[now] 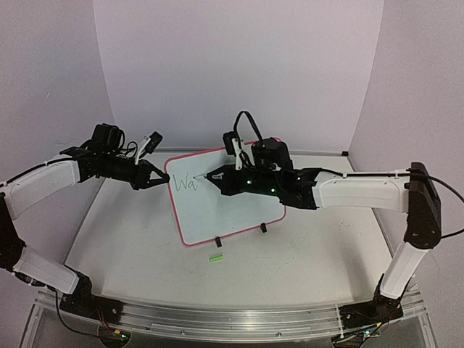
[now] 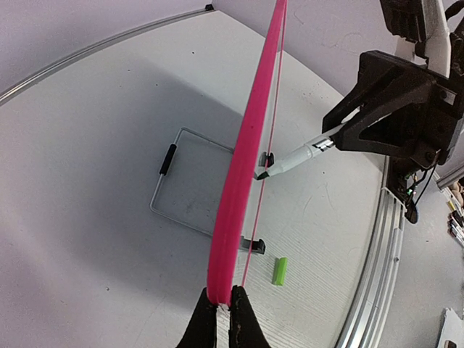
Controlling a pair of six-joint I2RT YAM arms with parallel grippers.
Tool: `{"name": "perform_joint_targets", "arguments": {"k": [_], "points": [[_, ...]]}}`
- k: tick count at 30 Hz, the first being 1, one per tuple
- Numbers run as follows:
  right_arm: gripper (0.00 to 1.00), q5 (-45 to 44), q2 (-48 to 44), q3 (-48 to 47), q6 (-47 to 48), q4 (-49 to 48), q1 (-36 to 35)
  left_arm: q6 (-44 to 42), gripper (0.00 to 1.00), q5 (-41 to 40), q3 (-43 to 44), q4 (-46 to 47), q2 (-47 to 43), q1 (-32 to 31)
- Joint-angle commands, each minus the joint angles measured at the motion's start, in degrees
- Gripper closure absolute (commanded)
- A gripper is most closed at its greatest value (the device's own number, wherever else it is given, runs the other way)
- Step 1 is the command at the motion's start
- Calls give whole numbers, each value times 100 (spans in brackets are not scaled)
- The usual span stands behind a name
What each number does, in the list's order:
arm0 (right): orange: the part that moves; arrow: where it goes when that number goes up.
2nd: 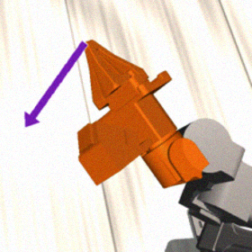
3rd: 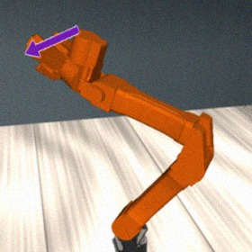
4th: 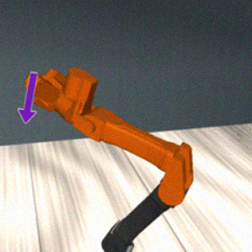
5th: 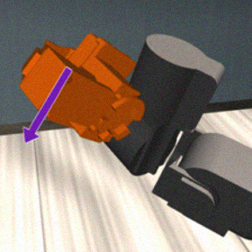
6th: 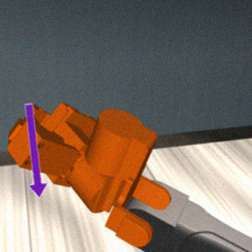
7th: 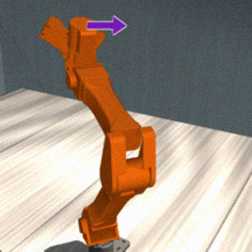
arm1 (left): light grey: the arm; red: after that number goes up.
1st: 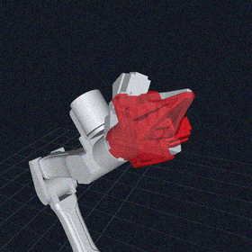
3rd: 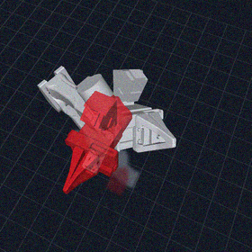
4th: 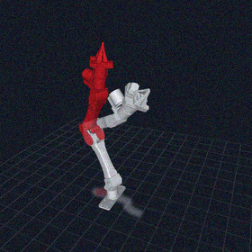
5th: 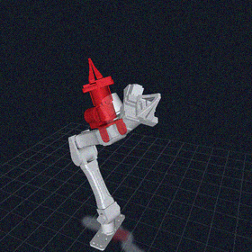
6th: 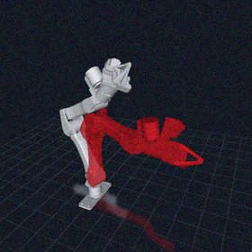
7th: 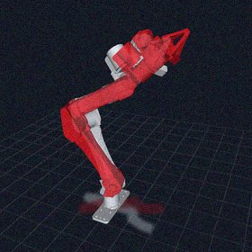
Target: Write a sentence on the whiteboard
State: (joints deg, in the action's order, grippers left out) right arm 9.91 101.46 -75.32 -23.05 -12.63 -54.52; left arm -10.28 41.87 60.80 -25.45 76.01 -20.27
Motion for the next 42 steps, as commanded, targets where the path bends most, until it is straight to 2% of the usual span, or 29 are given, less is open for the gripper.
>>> {"name": "perform_joint_targets", "arguments": {"k": [1,11,42], "points": [[100,-143,97,-244,-57,-137,0,-178,100,-142,64,-179,82,-144],[100,-727,-244,65,-76,-135,1,-183,100,-144,64,-179,99,-152],[100,-639,-135,340,-270,-35,1,-188,100,-153,64,-190,103,-161]]}}
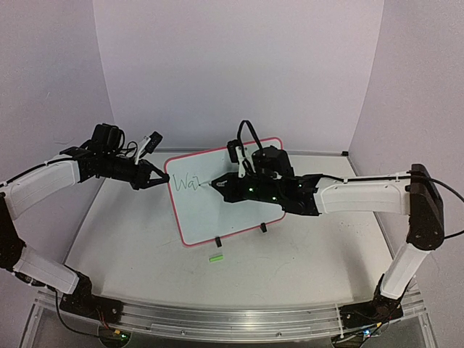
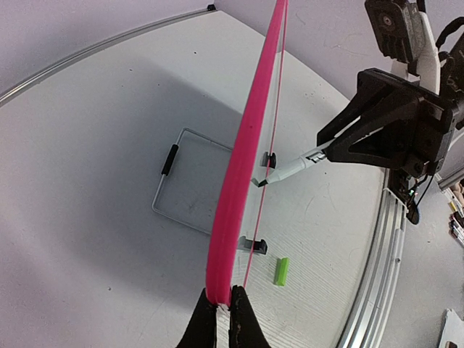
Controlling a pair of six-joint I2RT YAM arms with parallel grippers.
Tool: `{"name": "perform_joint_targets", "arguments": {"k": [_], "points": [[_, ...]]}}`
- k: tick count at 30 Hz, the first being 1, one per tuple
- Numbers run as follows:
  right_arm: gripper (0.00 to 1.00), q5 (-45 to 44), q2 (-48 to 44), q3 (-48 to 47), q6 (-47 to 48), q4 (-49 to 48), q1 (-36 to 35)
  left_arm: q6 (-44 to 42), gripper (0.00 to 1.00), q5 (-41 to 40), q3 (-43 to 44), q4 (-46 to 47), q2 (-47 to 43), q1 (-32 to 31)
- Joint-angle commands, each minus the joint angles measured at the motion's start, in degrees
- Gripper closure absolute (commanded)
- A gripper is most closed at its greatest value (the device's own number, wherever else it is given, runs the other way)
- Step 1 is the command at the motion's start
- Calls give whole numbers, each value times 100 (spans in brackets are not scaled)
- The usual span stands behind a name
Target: Write a sentence on the whiteboard
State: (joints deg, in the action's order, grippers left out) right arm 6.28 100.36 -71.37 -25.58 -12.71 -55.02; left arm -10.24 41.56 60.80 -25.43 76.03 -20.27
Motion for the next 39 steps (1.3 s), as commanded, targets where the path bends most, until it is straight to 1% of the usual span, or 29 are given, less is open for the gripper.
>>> {"name": "perform_joint_targets", "arguments": {"k": [1,8,18,26,39], "points": [[100,-270,-25,-77,-18,-44,53,-194,100,-122,64,-195,97,-162],[100,-315,-134,-87,-129,-343,49,-190,100,-122,64,-192,89,-170],[100,-342,-217,-67,-157,-502,46,-195,100,-130,67,-201,87,-170],[100,-557,-345,123,-200,-679,48,-195,100,-122,72,-200,82,-170],[100,-676,-307,267,-278,-665,49,-194,100,-122,73,-203,87,-170]]}}
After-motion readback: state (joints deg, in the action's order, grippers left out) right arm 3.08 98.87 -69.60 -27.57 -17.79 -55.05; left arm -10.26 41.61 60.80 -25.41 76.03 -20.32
